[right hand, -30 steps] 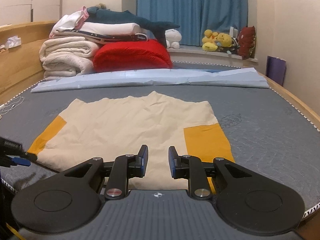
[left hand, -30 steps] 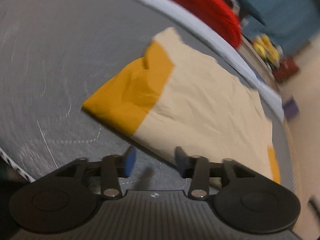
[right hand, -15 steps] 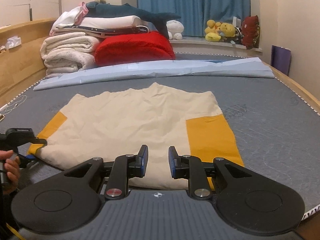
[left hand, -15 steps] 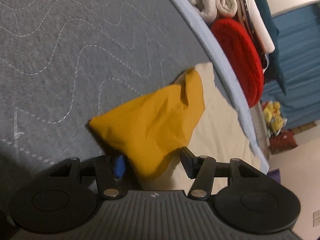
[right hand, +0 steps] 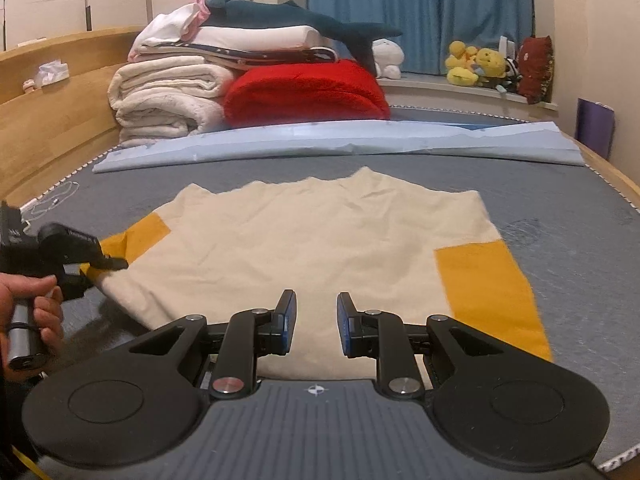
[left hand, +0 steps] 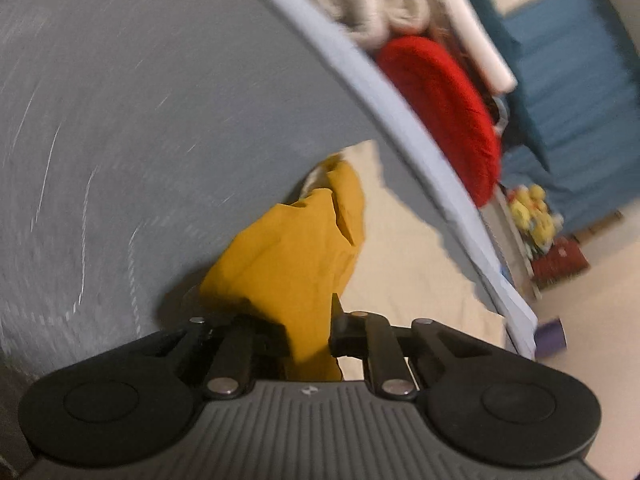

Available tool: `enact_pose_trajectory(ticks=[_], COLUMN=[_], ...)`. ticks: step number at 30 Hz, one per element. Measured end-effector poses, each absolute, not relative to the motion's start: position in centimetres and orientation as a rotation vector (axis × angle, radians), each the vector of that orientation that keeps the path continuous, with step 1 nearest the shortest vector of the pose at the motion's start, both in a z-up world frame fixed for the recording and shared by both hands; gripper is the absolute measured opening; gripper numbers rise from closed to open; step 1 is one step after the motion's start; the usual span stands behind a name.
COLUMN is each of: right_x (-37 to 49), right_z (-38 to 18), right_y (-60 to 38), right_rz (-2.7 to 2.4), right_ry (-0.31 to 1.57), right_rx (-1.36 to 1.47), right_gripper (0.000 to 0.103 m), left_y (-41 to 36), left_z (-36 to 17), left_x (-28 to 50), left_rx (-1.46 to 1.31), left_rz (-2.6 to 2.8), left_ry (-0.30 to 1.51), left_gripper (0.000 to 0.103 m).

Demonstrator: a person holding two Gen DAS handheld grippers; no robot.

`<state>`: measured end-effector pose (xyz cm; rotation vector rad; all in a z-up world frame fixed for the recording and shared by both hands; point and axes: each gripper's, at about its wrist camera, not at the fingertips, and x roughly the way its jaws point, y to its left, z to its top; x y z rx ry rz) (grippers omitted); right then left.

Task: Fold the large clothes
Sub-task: 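Grasp the yellow sleeve with the left tool and lift it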

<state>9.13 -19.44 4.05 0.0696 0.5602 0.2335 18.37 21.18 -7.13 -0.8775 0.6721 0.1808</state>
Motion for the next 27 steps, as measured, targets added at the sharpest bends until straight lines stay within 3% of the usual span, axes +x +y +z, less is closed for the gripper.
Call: enact_pose_trajectory(ticks=[11, 15, 19, 22, 27], right_x=[10.3, 11.3, 15.3, 16.5, 15.9], right_z=[4.4, 2.7, -4.3, -5.5, -4.4], right_y=[-10.8, -6.6, -2.8, -1.8, -1.8], right_rz=[0.365, 0.481, 0.492, 0.461, 0.460], right_ry=[0.556, 0.623, 0.957, 0.984, 0.957], right_rx=[0.067, 0.073, 0.096, 0.138, 0.129], right_gripper=[0.023, 0.023, 0.012, 0.008, 0.008], left_y=[25.8, 26.3, 24.7, 21.0, 20.8], left_z=[2.6, 1.9, 0.9, 1.5, 1.5], left_x=[12.7, 10.8, 11.4, 11.8, 11.9], left_rx=[-0.584, -0.451, -0.466, -0.230, -0.233], left_rz=[0.092, 0.062, 0.048, 0.021, 0.030], left_ry=[0.701, 0.704, 0.722, 0.696, 0.693], left_gripper=[0.015, 0.016, 0.016, 0.017, 0.017])
